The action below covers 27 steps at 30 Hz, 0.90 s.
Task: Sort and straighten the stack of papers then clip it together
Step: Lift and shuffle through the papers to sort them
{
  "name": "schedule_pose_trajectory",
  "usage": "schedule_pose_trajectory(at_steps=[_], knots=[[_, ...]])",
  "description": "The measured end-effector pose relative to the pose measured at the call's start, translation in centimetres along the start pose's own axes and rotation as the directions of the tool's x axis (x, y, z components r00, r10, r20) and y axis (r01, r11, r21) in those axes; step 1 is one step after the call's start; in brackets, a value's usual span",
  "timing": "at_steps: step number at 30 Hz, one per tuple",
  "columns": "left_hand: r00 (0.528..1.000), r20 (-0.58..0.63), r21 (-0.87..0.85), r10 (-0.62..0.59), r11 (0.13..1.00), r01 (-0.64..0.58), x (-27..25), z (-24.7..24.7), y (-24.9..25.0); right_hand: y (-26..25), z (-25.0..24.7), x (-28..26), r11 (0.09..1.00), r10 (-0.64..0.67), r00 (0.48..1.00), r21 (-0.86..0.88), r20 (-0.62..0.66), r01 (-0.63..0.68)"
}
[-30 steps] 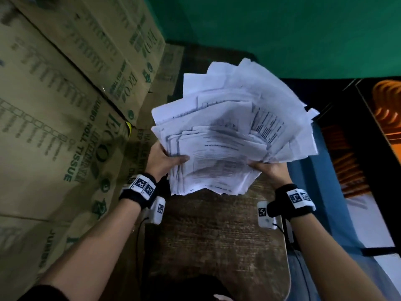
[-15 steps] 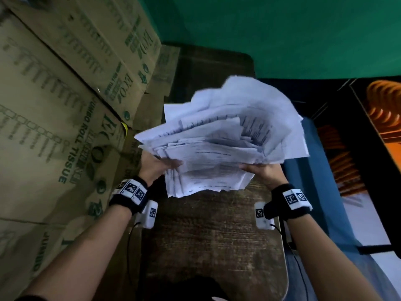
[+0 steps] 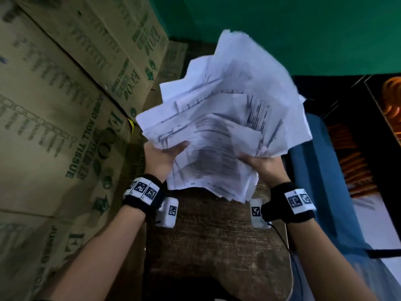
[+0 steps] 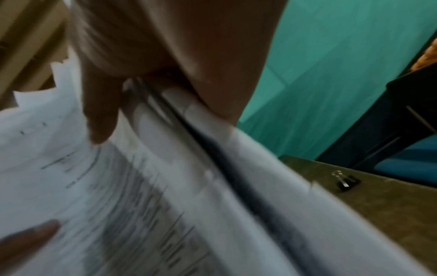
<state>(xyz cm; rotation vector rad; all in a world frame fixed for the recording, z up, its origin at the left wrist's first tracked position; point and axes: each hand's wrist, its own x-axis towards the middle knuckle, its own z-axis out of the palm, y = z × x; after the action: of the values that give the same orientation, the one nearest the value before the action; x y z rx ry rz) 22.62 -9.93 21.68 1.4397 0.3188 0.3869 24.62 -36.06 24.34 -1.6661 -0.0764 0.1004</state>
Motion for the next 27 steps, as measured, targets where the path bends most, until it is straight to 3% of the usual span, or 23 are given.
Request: schedule_pose_trajectory(at_steps=[2, 5, 7, 10, 13, 17, 21, 23, 25, 27], knots=[[0.999, 0.046, 0.096, -0.013, 0.995, 0.008, -0.3, -0.9, -1.4, 1.2, -0.2, -0.8, 0.995, 0.078, 0.991, -0.069, 0.105, -0.071], [0.993, 0.107, 0.204, -0.049, 0.979, 0.027, -0.4, -1.4, -2.9, 2.0, 0.9, -1.1, 0.993, 0.080, 0.997, -0.089, 0.025, -0.077], [0.996, 0.055, 0.180, -0.070, 0.982, 0.059, -0.4, -1.0, -2.6, 1.5, 1.8, -0.5, 0.999, 0.009, 0.998, -0.047, -0.067, -0.012], [0.999, -0.053, 0.106, 0.012, 0.994, -0.006, -0.3, 0.2, -1.3, -0.3, 2.4, 0.5, 0.995, -0.095, 0.991, -0.012, -0.099, 0.094], [0.997, -0.070, 0.095, 0.040, 0.995, -0.033, 0.2, 0.5, -0.1, -1.3, 1.2, 1.3, 0.991, -0.133, 0.990, 0.039, 0.036, 0.132], [0.998, -0.024, 0.131, -0.060, 0.989, 0.063, 0.4, 0.1, -0.5, 0.1, -0.1, 2.1, 0.998, -0.060, 0.987, -0.025, 0.146, 0.065], [1.000, -0.023, 0.131, -0.010, 0.991, 0.013, 0.0, 0.6, 0.1, 0.7, 0.7, 2.6, 1.000, 0.002, 0.999, -0.004, -0.041, -0.002], [0.999, -0.033, 0.148, 0.020, 0.989, -0.015, 0.1, -0.2, 0.1, 0.7, -0.3, 3.0, 0.998, -0.021, 0.997, 0.063, -0.069, 0.025], [0.999, -0.005, 0.147, -0.036, 0.988, 0.037, -0.2, -1.5, -0.1, 1.2, -1.7, 3.0, 0.993, -0.007, 1.000, 0.118, 0.015, 0.005], [0.988, 0.091, 0.147, -0.125, 0.983, 0.110, -0.9, -2.4, -0.7, 1.7, -2.2, 2.3, 0.997, 0.070, 0.986, 0.006, 0.154, -0.072]])
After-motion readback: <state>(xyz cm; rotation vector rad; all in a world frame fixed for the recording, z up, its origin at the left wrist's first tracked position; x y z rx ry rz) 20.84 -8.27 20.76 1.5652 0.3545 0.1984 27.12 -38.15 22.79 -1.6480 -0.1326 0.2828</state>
